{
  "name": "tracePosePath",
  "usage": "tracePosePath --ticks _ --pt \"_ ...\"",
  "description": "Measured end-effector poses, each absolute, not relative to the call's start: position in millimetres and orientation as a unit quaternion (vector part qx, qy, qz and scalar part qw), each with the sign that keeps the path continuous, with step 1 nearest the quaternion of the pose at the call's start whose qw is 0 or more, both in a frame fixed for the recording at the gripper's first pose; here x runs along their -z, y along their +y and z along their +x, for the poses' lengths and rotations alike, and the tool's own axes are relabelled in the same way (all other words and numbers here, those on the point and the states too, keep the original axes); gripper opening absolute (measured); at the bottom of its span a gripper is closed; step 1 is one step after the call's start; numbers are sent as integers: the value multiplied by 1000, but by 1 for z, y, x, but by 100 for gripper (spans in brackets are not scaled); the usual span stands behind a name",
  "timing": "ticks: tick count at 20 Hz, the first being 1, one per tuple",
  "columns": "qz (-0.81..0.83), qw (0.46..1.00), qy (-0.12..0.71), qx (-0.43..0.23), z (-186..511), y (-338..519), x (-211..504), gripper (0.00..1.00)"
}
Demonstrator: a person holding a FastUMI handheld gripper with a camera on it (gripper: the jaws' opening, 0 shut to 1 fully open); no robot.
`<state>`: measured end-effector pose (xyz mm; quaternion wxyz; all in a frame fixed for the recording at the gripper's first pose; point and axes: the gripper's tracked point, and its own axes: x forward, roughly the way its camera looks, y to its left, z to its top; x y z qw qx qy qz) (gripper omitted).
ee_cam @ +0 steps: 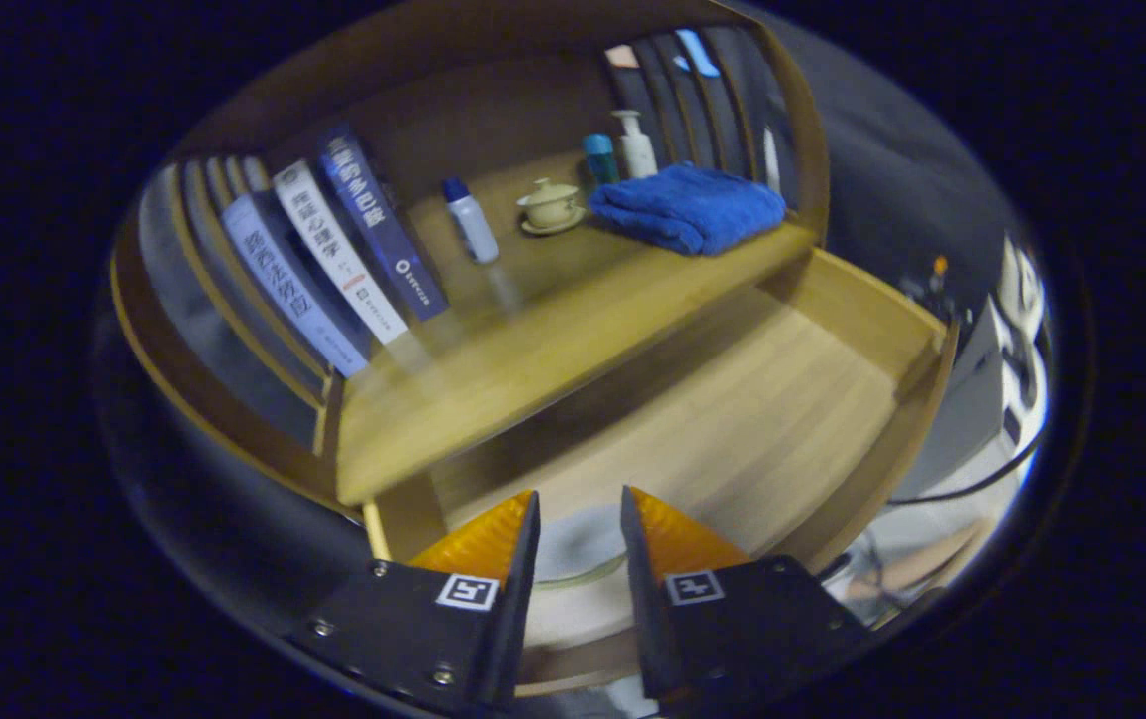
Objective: Pull open the drawer, take out the items inside it, and place them on the countertop above the cabinet.
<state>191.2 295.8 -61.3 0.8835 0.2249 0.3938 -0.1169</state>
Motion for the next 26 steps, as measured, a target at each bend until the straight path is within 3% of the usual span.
tracePosePath --ticks 1,5,13,26 --pt "271 866 399 132 191 305 63 48" --pt "365 784 450 222 166 309 94 48" --pt "375 722 502 294 156 308 121 47" --pt "435 654 541 302 164 322 138 48"
